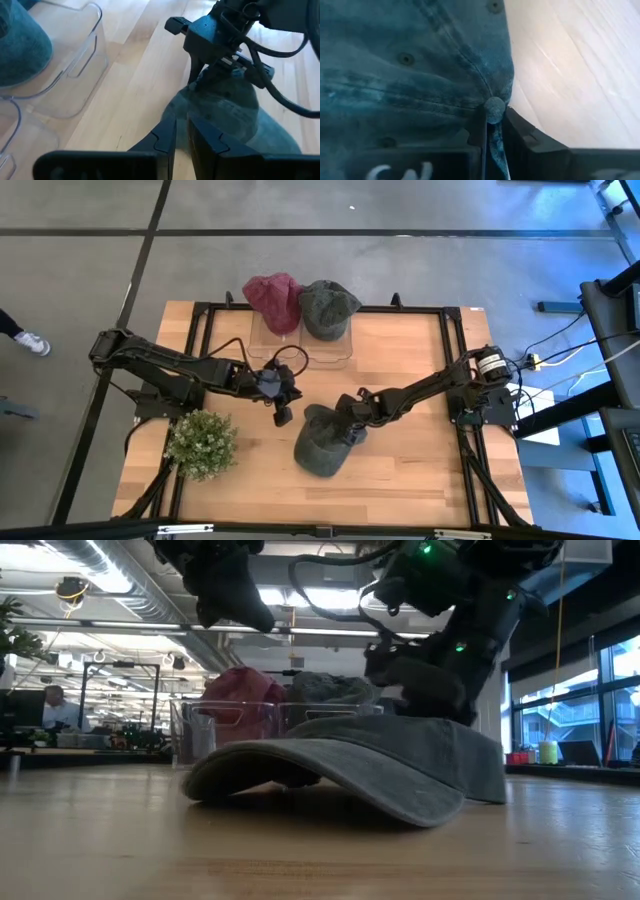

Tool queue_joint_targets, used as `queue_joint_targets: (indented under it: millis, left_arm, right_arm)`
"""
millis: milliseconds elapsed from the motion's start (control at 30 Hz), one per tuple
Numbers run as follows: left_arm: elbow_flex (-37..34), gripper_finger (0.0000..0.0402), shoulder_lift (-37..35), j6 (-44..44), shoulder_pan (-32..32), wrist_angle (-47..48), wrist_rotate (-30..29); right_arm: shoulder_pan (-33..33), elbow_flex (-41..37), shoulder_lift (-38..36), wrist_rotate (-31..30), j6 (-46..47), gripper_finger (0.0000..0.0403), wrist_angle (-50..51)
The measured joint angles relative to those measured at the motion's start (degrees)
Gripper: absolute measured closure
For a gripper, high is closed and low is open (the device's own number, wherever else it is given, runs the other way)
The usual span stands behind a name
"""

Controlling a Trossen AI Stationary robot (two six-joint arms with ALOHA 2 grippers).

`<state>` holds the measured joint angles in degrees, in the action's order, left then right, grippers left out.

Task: Pick & Place hat
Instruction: Put the black cap into the right transparent bin

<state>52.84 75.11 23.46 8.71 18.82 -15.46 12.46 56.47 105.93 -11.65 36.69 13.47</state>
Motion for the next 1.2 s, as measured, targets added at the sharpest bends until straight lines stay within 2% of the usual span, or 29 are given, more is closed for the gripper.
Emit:
queue_joint_targets:
  millis: [100,333,533,667,867,967,1200]
  left_arm:
    - [0.0,0.0362,0.0,0.0,0.0,-1.6,0.0]
    - [0.0,0.0361,0.0,-0.1,-0.1,-4.6,0.0]
    - [0.2,0.036,-2.2,-0.1,-0.2,-11.2,0.5]
    - [1.7,0.0364,-5.9,-1.1,-0.2,-16.4,0.5]
    - [1.9,0.036,-11.1,-7.1,-0.2,-19.0,-0.1]
    - [1.9,0.0359,-12.2,-7.2,-0.2,-18.9,-0.5]
    - [1.8,0.0364,-12.5,-7.3,-0.2,-18.6,-0.5]
  right_arm:
    - [-0.1,-0.3,-3.3,-0.8,-2.2,0.036,1.4]
    - [-2.6,0.8,-15.9,-3.5,-9.1,0.036,3.8]
    - [-6.0,10.2,-24.0,-8.7,-21.6,0.036,12.1]
    - [-8.4,21.7,-24.2,-9.7,-31.1,0.036,20.2]
    - [-12.2,34.2,-23.2,-10.2,-43.4,0.036,23.2]
    - [-14.7,37.3,-23.2,-12.8,-49.4,0.036,23.8]
    - [-21.4,37.6,-20.9,-12.5,-59.1,0.036,22.5]
